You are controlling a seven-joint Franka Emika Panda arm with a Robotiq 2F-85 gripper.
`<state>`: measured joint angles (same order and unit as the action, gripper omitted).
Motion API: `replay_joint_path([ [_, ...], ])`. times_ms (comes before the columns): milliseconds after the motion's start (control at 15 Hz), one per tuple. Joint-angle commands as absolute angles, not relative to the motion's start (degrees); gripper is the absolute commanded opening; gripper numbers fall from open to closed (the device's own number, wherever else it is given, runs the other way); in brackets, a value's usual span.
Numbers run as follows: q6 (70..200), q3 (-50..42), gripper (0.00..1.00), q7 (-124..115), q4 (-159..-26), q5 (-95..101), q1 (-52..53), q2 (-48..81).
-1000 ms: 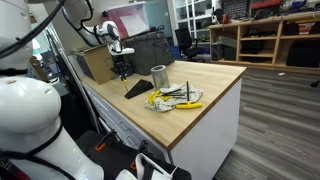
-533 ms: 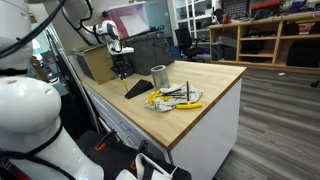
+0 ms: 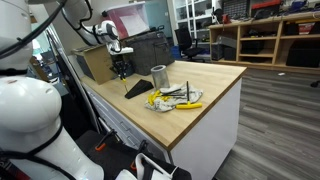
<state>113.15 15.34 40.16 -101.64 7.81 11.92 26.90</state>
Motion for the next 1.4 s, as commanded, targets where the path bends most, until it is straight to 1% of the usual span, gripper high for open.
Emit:
replay_joint_path([
  [0, 110.9, 14.9, 0.04, 39.4, -99.9, 8.1, 12.1, 27.2],
  [1333, 109.7, 14.6, 0.04, 39.5, -100.1, 8.1, 11.8, 27.2],
])
